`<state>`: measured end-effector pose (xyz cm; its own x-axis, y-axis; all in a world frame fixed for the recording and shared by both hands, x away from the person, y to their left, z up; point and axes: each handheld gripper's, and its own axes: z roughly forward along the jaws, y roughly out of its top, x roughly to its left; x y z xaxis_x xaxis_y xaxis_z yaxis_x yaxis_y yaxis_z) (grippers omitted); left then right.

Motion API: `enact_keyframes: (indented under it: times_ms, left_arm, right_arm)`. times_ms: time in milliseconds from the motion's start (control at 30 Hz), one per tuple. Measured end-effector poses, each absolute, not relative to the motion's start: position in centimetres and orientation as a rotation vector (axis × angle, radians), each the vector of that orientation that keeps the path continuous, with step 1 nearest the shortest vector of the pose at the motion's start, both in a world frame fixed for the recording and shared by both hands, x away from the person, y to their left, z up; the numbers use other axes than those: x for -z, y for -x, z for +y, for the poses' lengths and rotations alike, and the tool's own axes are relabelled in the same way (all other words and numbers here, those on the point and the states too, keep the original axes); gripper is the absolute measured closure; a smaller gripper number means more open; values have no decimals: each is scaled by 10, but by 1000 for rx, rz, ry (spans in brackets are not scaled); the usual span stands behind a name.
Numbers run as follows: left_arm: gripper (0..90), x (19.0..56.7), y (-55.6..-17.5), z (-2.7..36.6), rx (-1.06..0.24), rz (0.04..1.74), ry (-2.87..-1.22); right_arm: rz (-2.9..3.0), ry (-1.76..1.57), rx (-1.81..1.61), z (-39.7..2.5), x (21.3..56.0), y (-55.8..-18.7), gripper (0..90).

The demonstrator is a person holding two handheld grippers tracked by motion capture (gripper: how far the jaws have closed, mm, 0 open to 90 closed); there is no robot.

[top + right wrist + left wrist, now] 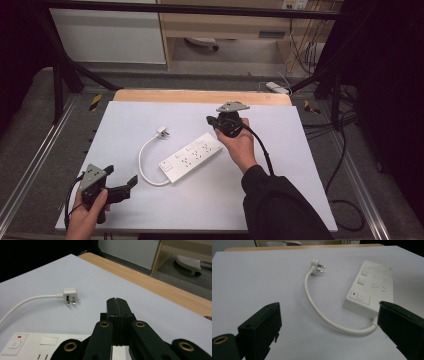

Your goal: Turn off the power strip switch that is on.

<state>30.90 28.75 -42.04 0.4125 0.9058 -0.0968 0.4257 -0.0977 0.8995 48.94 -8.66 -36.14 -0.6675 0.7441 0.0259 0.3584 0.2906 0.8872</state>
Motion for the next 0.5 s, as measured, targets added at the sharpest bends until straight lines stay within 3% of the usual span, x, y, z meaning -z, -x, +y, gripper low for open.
enact_keyframes:
  times_ms: [500]
  left_arm:
    - [53,421,-309,287,-631,1170,-1715]
  right_arm:
    - [2205,-1024,-1319,-78,382,-494,900]
